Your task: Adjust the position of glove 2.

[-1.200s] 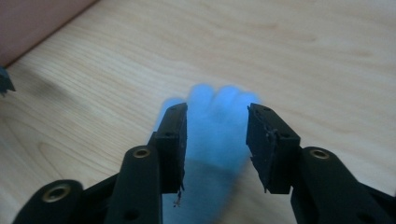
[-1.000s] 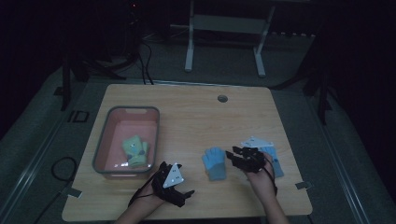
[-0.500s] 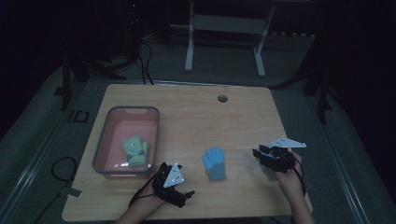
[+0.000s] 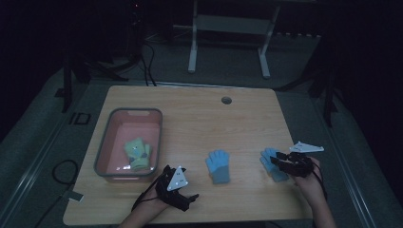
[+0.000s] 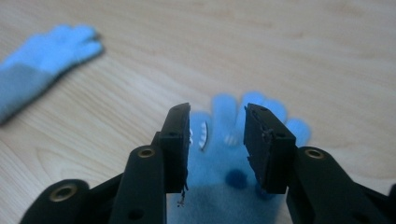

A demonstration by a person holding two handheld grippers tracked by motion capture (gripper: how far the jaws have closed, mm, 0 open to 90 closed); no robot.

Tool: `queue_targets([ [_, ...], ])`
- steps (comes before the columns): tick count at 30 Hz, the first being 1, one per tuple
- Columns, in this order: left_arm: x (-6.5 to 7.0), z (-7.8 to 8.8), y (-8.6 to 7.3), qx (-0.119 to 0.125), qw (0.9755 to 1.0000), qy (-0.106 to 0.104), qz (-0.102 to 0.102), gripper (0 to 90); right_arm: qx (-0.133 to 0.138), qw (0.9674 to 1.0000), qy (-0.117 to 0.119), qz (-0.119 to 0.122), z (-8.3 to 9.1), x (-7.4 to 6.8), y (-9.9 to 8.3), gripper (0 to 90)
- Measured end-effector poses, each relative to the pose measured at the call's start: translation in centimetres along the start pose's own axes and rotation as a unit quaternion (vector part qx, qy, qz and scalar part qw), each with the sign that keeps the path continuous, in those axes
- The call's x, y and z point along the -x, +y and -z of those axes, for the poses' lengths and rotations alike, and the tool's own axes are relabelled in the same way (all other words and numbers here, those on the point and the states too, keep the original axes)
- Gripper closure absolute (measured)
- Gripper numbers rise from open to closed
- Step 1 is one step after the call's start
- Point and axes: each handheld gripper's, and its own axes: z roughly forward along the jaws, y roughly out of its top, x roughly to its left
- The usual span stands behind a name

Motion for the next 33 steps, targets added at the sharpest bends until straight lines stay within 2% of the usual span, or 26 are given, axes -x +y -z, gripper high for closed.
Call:
queue_targets([
  [5,0.0,0.0,0.0,0.0,1.0,0.0,0.0,2.6,-0.026,0.9996,-0.009,0.005,-1.6,0.5,-1.0,59.8],
  [6,0.0,0.0,0.0,0.0,1.0,0.0,0.0,2.6,-0.038,0.9991,-0.018,0.006,-2.0,0.5,-1.3,59.4],
  [8,-0.1,0.1,0.0,0.0,1.0,0.001,0.0,2.6,-0.03,0.9995,-0.014,0.0,-2.2,0.6,-1.7,59.1],
  [10,-0.1,0.1,0.0,0.0,1.0,0.001,0.0,2.6,-0.029,0.9993,-0.022,0.005,-2.2,0.5,-1.7,62.0],
  [13,0.0,0.0,0.0,-0.001,1.0,0.001,-0.003,2.6,-0.028,0.9991,-0.032,0.002,-2.3,-0.1,-1.7,78.9],
  [15,0.0,0.1,0.0,0.0,1.0,0.002,-0.003,2.6,-0.029,0.9987,-0.042,-0.003,-2.4,-0.5,-1.6,83.1],
  [17,0.0,0.1,0.0,0.0,1.0,0.002,-0.002,2.6,-0.028,0.9978,-0.049,-0.033,-2.4,-0.9,-1.4,84.8],
  [19,-0.1,0.1,0.0,0.001,1.0,0.003,-0.001,2.6,-0.025,0.9965,-0.065,-0.046,-2.2,-1.7,-1.0,85.2],
  [22,-0.1,0.1,0.0,0.001,1.0,0.005,-0.002,2.6,-0.003,0.9944,-0.078,-0.072,-1.3,-3.2,0.4,85.4],
  [25,-0.1,0.2,0.0,0.002,1.0,0.006,-0.004,2.6,0.009,0.9927,-0.095,-0.074,-0.6,-5.1,2.1,85.4],
  [26,-0.1,0.2,0.0,0.002,1.0,0.006,-0.004,2.6,0.009,0.9927,-0.095,-0.074,-0.6,-5.1,2.1,85.4],
  [28,0.0,0.2,0.0,0.003,1.0,0.007,-0.004,2.6,0.016,0.9913,-0.104,-0.08,-0.4,-6.6,3.2,85.4],
  [33,0.0,0.4,0.1,0.005,0.9999,0.006,-0.006,2.6,0.008,0.9901,-0.106,-0.091,-1.1,-8.5,4.0,85.3],
])
